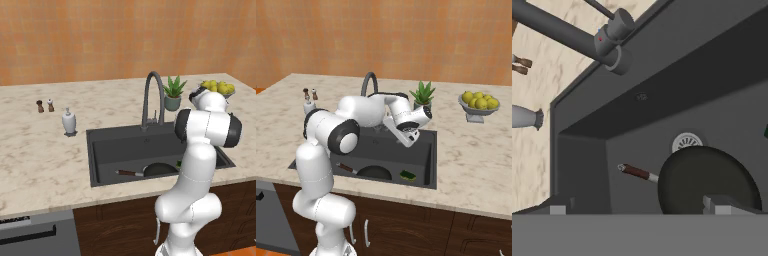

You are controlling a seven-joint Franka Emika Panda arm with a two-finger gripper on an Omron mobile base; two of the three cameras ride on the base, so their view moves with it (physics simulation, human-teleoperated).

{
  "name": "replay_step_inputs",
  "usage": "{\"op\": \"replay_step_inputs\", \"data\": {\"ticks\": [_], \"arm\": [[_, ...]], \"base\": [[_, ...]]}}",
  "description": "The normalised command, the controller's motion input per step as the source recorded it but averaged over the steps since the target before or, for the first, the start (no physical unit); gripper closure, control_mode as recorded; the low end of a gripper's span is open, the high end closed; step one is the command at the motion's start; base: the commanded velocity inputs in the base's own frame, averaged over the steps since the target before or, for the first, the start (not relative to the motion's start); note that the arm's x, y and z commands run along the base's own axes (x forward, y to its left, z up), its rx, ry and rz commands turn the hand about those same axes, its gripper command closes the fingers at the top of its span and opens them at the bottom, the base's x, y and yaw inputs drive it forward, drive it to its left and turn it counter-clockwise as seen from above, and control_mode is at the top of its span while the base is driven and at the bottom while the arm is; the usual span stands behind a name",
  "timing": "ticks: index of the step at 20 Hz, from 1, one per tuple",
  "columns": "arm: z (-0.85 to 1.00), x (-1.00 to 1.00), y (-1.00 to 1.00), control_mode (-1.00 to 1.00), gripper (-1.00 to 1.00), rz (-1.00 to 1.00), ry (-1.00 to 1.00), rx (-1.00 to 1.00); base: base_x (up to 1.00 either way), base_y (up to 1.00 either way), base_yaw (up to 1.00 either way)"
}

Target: Pick the pan and sponge and place them into the sink. Then turn on the water.

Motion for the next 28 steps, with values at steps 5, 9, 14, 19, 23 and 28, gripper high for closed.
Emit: {"op": "replay_step_inputs", "data": {"ticks": [5,9,14,19,23,28], "arm": [[0.04,0.07,0.2,-1.0,-1.0,0.0,-0.11,0.11],[0.01,0.16,0.14,-1.0,-1.0,0.0,-0.11,0.11],[0.02,0.11,0.04,-1.0,-1.0,0.0,-0.03,0.03],[0.0,0.1,0.02,-1.0,-1.0,0.0,-0.01,0.0],[0.0,0.19,0.19,-1.0,-1.0,0.0,-0.03,0.0],[0.0,0.25,0.14,-1.0,-1.0,0.0,0.0,0.0]], "base": [[0.0,0.0,0.0],[0.0,0.0,0.0],[0.0,0.0,0.0],[0.0,0.0,0.0],[0.0,0.0,0.0],[0.0,0.0,0.0]]}}
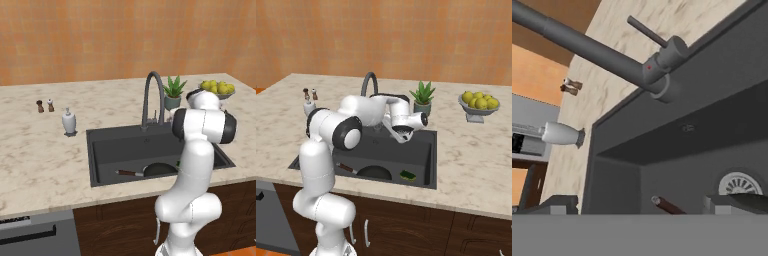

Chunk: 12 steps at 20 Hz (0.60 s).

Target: Pick the pan and sponge and place them into the sink. Then turn on the water.

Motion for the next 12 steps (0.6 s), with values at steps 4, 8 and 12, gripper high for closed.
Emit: {"op": "replay_step_inputs", "data": {"ticks": [4,8,12], "arm": [[0.0,0.36,0.03,-1.0,-1.0,0.0,0.0,0.0],[0.0,0.44,0.0,-1.0,-1.0,-0.04,-0.04,0.0],[0.0,0.41,0.0,-1.0,-1.0,-0.04,-0.03,0.0]], "base": [[0.0,0.0,0.0],[0.0,0.0,0.0],[0.0,0.0,0.0]]}}
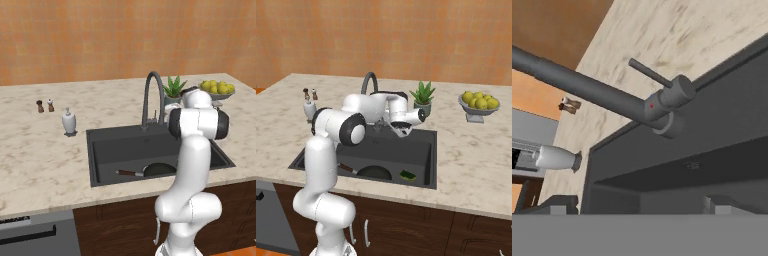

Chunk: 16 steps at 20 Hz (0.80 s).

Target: Pick the pan and sponge and place them into the sink. Then turn on the water.

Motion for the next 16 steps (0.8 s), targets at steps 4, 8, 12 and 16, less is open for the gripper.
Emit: {"op": "replay_step_inputs", "data": {"ticks": [4,8,12,16], "arm": [[-0.01,0.31,0.03,-1.0,-1.0,0.0,0.0,0.01],[-0.16,0.37,0.0,-1.0,-1.0,0.0,0.0,0.0],[-0.31,0.3,0.09,-1.0,-1.0,0.0,0.0,0.0],[-0.07,0.23,0.05,-1.0,-1.0,0.0,0.0,0.0]], "base": [[0.0,0.0,0.0],[0.0,0.0,0.0],[0.0,0.0,0.0],[0.0,0.0,0.0]]}}
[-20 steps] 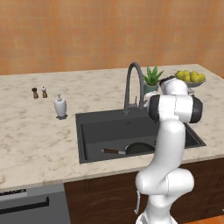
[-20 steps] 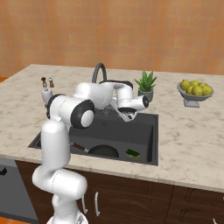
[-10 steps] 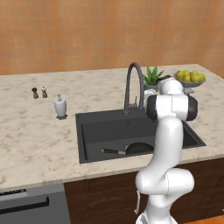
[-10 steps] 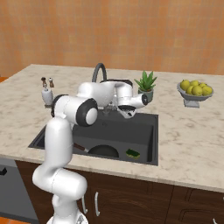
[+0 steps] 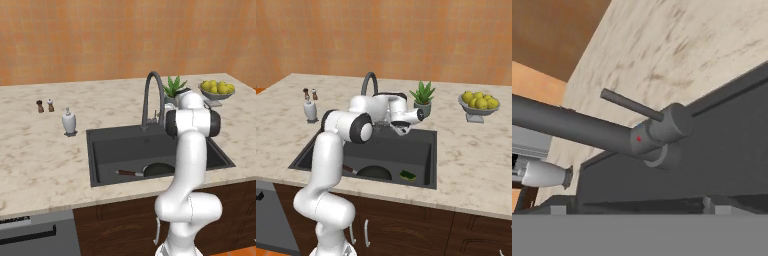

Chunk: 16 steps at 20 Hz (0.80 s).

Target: Pick the pan and sponge and place them into the sink. Then turn on the water.

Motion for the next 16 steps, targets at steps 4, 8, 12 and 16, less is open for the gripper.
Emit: {"op": "replay_step_inputs", "data": {"ticks": [4,8,12,16], "arm": [[-0.11,0.24,0.01,-1.0,-1.0,0.0,0.0,0.0],[-0.16,0.18,0.12,-1.0,-1.0,0.0,0.0,0.0],[-0.07,0.26,0.05,-1.0,-1.0,0.0,0.0,0.0],[-0.09,0.28,0.0,-1.0,-1.0,0.0,0.0,0.0]], "base": [[0.0,0.0,0.0],[0.0,0.0,0.0],[0.0,0.0,0.0],[0.0,0.0,0.0]]}}
